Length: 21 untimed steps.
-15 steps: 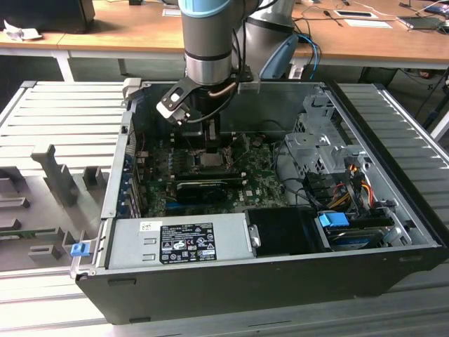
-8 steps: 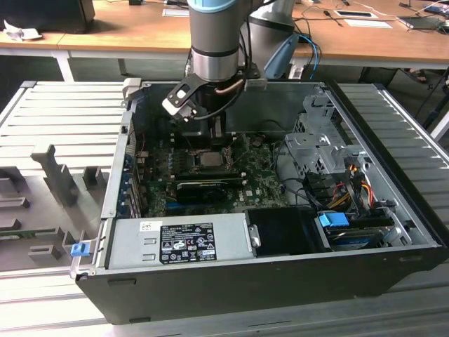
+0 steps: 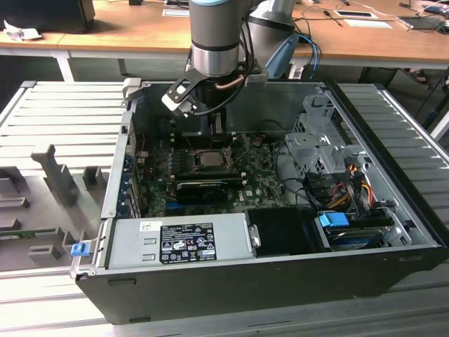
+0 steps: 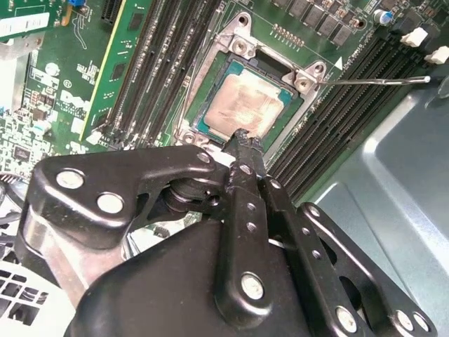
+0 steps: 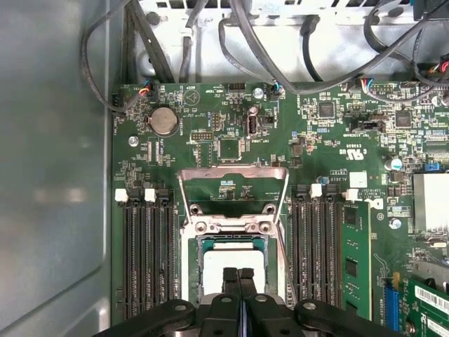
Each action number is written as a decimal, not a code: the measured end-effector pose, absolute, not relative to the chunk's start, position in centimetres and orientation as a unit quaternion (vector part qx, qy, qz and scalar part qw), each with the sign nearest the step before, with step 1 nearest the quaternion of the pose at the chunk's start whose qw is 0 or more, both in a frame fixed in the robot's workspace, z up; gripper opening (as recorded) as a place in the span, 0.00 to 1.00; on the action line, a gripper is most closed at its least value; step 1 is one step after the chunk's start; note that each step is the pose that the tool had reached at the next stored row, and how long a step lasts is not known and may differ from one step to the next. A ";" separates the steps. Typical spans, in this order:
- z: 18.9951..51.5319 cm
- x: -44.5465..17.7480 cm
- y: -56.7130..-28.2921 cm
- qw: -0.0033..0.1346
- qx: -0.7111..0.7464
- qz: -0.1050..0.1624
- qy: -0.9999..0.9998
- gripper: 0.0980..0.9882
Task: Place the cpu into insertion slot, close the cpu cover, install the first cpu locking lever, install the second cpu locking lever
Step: 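Close the cpu cover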
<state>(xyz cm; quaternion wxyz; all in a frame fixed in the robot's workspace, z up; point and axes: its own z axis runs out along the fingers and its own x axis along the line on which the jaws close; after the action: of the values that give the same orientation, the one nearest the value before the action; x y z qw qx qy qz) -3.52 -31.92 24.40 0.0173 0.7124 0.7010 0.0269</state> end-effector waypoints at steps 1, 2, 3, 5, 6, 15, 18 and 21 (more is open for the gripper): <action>24.4 -3.5 -31.9 0.017 0.712 0.027 0.701 0.01; 24.4 -3.5 -31.9 0.018 0.712 0.027 0.701 0.01; 24.4 -3.5 -31.9 0.018 0.712 0.026 0.701 0.01; 24.5 -3.5 -31.9 0.018 0.712 0.026 0.701 0.01; 24.5 -3.5 -31.9 0.018 0.712 0.026 0.701 0.01; 24.7 -3.5 -31.8 0.023 0.712 0.021 0.701 0.01; 25.2 -3.5 -31.7 0.024 0.712 0.021 0.701 0.01; 25.9 -3.5 -31.7 0.024 0.712 0.021 0.701 0.01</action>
<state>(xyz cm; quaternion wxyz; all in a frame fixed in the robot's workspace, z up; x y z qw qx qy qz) -3.52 -31.71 25.88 0.0236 0.7123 0.7012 0.0206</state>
